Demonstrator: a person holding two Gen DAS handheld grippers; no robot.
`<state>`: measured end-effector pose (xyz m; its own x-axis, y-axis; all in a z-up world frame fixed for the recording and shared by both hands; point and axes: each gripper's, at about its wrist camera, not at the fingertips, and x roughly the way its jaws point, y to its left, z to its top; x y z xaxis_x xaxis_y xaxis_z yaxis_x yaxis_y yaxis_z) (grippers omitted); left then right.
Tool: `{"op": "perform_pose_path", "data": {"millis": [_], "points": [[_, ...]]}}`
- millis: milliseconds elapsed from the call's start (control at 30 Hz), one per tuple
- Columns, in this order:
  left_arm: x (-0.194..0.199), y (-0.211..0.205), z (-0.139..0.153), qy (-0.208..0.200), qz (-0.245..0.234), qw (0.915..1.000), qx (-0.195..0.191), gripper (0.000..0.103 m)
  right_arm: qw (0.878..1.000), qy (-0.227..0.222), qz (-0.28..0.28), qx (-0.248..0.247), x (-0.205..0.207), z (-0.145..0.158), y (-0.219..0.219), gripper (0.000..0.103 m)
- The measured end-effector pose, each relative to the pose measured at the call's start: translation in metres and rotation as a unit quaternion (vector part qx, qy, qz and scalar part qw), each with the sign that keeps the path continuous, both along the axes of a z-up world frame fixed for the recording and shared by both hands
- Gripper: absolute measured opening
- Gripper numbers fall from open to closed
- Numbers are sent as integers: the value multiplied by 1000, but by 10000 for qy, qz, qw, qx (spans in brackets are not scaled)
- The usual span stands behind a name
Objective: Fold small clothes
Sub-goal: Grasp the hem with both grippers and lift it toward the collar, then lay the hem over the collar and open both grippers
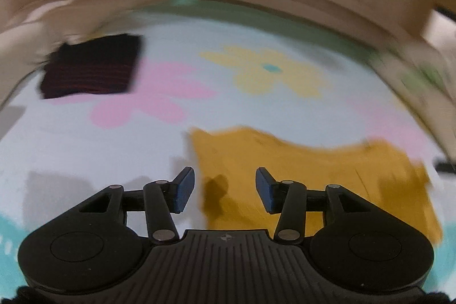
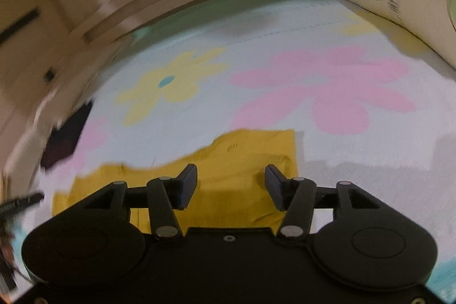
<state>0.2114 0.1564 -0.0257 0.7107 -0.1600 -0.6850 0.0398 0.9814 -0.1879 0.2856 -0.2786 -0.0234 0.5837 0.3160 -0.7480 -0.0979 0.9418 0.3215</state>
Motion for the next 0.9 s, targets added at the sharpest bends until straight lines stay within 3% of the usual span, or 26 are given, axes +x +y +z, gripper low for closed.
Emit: {"op": "perform_pose_path", "data": {"millis": [133,267,400,567,900], "points": [[-21,-21,-13,188,-643,9977,72,46,9969,28,662,-435,-22,-8,9,52],[-23,-37,-27,360,-1001,9934,422,46,9932,103,949,-671,-32,-23,16,52],[-13,-35,-43,531,-912,9934,438,46,9883,39,1132,-1026,-34,-35,28,52],[11,-35,-42,417,-710,9959,379,46,9844,-31,1178,-1307,-25,-50,39,52],[75,-29,-41,275,-186,9994,54,46,9910,-198,827,-1034,26,-58,39,52]]}}
